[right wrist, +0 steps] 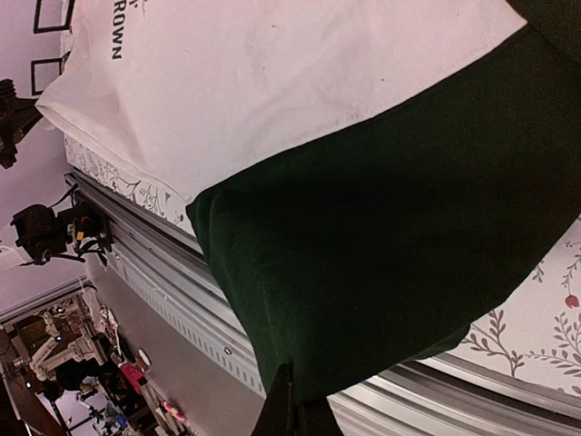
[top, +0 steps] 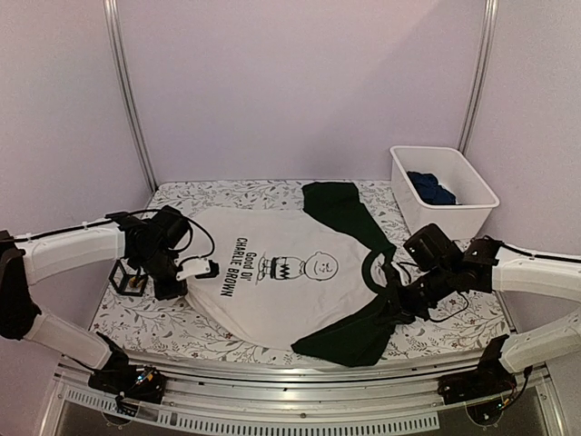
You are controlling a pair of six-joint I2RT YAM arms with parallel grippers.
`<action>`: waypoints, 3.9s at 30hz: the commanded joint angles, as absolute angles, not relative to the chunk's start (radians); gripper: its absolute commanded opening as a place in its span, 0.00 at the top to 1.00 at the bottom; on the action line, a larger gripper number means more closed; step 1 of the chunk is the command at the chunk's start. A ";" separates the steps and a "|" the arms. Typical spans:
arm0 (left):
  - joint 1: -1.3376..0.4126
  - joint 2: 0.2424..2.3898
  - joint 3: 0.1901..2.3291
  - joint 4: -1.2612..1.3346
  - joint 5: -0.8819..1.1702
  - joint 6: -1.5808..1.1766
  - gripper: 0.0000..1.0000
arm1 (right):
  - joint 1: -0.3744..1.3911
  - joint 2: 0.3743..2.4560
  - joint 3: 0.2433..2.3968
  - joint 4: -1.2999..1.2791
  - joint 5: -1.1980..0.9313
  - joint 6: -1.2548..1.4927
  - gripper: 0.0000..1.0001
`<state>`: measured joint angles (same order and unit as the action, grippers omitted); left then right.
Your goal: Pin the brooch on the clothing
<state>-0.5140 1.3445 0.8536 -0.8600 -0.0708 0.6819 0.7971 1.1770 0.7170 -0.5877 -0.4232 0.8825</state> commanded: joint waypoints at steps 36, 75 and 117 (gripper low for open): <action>-0.486 1.649 0.924 -0.465 -0.257 0.512 0.72 | 0.634 2.296 1.623 -0.640 0.251 0.428 0.90; -0.221 1.607 1.173 -0.976 -0.166 0.801 0.07 | 0.893 1.800 1.427 -0.519 -0.027 0.387 0.01; -0.123 1.996 1.309 -0.863 -0.322 1.954 0.39 | 0.954 1.933 1.500 -0.546 -0.063 0.342 0.01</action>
<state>-0.1253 1.9663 1.3067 -0.8677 -0.2855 1.9442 0.9443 1.9167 1.4673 -0.5304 -0.0597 0.3565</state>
